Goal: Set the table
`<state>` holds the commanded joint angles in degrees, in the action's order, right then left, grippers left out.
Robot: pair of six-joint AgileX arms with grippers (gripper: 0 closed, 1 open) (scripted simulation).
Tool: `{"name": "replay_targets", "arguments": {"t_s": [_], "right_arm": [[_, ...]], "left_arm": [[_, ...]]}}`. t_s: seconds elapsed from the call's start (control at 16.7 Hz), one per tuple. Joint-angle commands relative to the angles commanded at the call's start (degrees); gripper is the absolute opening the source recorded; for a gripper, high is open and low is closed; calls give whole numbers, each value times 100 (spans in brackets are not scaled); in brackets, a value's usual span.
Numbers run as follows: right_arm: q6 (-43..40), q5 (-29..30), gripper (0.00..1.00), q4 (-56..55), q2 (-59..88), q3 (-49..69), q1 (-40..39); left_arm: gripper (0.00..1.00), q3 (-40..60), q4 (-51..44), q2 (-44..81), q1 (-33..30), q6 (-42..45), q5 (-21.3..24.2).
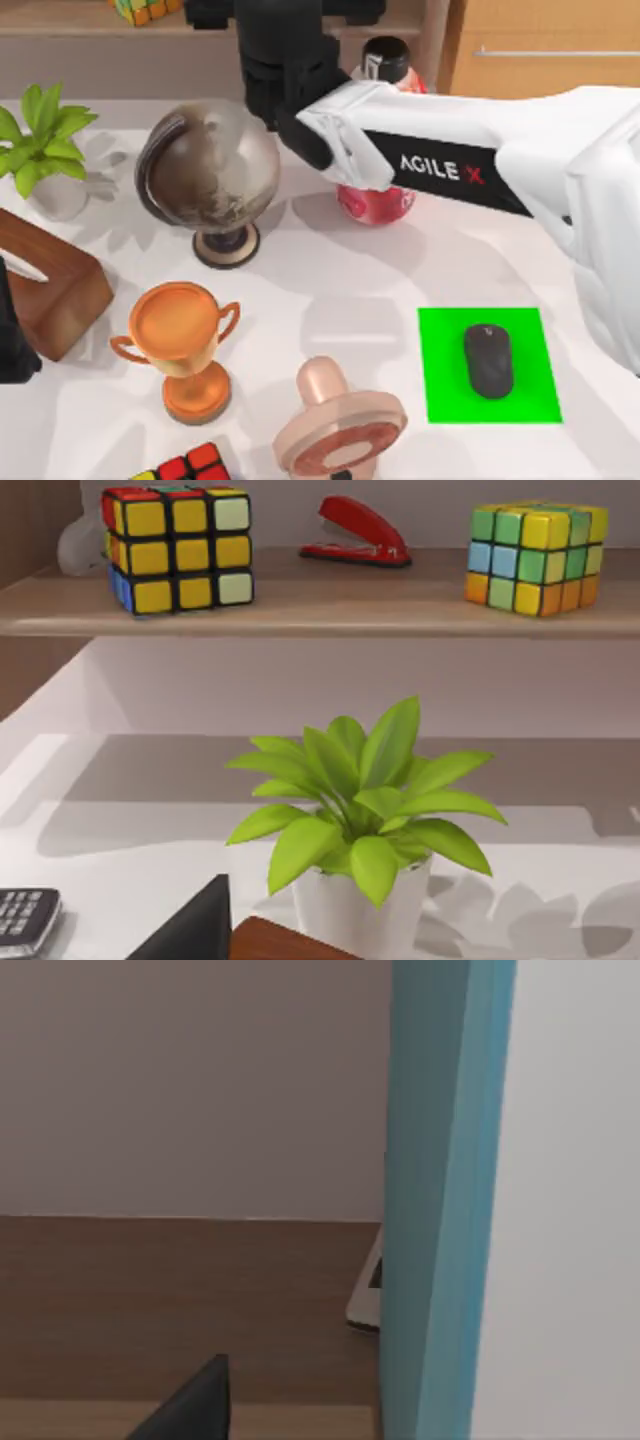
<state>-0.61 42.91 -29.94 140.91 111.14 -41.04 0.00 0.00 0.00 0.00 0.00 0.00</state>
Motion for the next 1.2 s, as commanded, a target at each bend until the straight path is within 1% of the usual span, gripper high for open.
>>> {"name": "replay_targets", "arguments": {"t_s": [0.3, 1.08, 1.14, 1.2], "right_arm": [[8, -4, 100, 139, -37, 119, 21], [8, -4, 2, 139, -37, 119, 21], [8, -4, 0, 139, -37, 119, 21], [8, -4, 0, 139, -37, 119, 21]], "left_arm": [[100, 0, 0, 0, 0, 0, 0], [100, 0, 0, 0, 0, 0, 0], [100, 0, 0, 0, 0, 0, 0], [100, 0, 0, 0, 0, 0, 0]]}}
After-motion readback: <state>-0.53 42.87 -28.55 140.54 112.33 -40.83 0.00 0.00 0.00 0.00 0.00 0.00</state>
